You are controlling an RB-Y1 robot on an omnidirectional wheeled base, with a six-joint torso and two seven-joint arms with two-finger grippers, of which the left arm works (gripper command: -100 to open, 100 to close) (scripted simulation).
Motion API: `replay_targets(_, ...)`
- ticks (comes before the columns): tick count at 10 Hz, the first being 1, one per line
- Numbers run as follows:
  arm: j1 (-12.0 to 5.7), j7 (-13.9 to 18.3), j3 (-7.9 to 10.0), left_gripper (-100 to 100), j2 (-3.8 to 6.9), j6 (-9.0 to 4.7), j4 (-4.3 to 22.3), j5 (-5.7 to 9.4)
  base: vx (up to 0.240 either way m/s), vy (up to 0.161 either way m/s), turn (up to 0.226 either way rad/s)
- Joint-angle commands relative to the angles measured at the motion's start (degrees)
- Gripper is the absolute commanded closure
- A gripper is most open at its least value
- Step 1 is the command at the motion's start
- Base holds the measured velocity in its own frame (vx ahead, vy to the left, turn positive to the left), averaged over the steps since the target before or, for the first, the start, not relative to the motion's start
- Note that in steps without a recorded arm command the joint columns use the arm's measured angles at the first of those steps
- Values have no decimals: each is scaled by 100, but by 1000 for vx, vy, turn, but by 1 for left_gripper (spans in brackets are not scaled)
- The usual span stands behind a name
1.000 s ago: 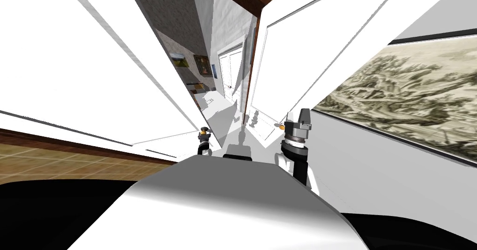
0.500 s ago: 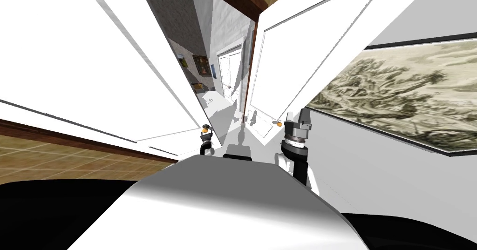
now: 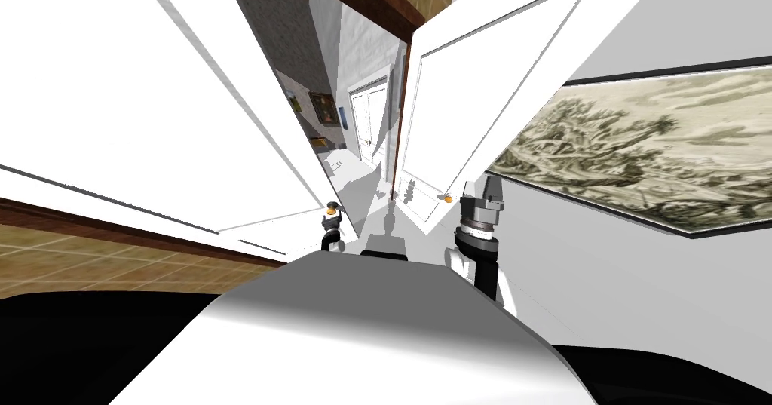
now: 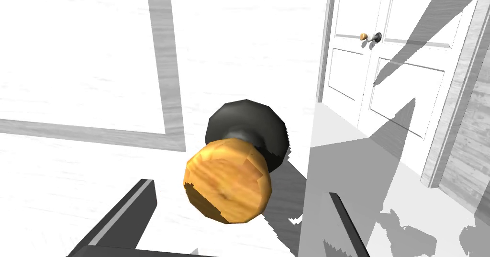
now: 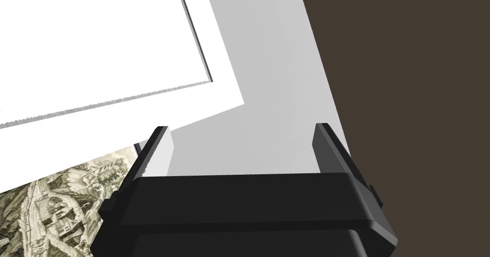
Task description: Pull the door open
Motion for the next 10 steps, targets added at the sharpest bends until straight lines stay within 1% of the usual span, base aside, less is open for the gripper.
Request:
replay_targets(1, 22, 187, 33, -100, 155, -29, 91, 21, 133, 18, -63)
replay_targets(3, 95, 378, 72, -100, 334, -41, 132, 46, 142, 7, -79)
replay_targets(4, 115, 432, 83, -100, 384, -44, 144, 53, 82, 13, -40)
replay_targets(5, 56, 355, 83, -100, 335, -29, 157, 53, 32, 7, -4)
replay_targets(6, 56, 355, 83, 100, 335, -29, 157, 53, 0, 8, 37)
replay_targets(10, 56, 355, 83, 100, 335, -29, 157, 53, -9, 3, -5)
